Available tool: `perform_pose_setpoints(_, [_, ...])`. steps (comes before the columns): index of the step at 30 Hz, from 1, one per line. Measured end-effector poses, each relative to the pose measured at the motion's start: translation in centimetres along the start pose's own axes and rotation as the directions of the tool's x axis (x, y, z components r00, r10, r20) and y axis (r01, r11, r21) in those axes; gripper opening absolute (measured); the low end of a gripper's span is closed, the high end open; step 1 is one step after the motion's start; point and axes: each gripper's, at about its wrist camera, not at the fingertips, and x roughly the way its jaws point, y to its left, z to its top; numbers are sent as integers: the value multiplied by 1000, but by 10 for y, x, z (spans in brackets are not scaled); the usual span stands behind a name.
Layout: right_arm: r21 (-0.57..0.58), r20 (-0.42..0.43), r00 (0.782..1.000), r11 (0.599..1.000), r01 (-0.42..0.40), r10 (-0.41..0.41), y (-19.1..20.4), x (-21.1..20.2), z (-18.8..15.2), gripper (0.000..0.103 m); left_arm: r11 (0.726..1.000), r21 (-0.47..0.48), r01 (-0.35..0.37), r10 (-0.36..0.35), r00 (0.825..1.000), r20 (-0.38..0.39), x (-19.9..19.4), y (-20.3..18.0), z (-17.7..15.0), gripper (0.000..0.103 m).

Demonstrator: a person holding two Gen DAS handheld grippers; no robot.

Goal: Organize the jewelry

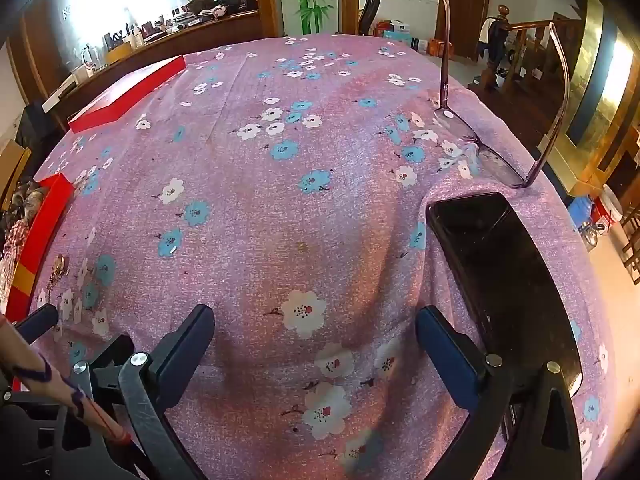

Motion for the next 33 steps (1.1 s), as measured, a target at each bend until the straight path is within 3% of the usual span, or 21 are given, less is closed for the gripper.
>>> perform_pose_setpoints(26, [6, 12, 1000, 1000, -22, 22, -2, 2, -2, 103, 1000, -2, 3, -3, 1000, 1, 0, -3, -1, 103])
perform_pose_setpoints(33, [41, 37, 998, 997, -61, 59, -9, -4, -4, 103, 1000, -1, 2, -2, 1000, 0, -2, -5, -2, 103])
